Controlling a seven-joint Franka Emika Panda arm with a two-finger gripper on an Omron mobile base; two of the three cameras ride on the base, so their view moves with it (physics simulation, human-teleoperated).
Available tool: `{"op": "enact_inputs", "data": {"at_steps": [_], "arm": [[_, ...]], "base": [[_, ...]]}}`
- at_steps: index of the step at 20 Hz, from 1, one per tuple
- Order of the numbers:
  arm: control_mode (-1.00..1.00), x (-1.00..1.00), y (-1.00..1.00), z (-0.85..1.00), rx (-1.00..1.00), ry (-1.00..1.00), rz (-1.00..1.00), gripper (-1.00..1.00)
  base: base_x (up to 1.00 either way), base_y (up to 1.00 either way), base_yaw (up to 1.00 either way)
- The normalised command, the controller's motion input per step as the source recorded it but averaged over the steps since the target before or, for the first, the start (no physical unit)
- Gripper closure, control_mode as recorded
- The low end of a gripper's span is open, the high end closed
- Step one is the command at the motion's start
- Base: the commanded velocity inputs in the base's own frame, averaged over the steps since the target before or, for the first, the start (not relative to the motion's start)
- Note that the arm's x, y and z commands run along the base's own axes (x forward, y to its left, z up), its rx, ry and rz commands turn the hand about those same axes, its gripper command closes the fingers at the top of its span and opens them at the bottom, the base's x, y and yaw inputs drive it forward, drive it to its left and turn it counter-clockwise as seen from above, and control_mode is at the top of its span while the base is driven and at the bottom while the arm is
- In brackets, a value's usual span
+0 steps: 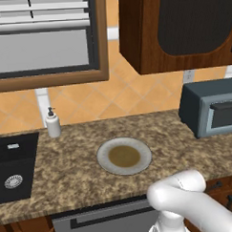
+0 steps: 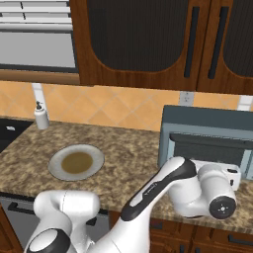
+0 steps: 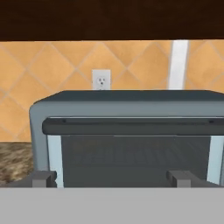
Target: Pick up the kebab skewer and baguette bread, and place them inside the toaster oven. Close the toaster oven door and start by setting the timer.
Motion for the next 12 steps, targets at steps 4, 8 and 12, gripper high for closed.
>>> {"op": "enact_inputs", "data": {"at_steps": [4,8,12], "arm": [[-1.00,0.00,0.11,-0.01,0.00,0.00,0.00,-1.00],[-1.00,0.00,0.00,-0.01,0.00,0.00,0.00,-1.00],[-1.00,0.00,0.00,0.00,0.00,0.00,0.00,-1.00]], "base": [[0.00,0.00,0.00],[0.00,0.00,0.00],[0.00,0.00,0.00]]}}
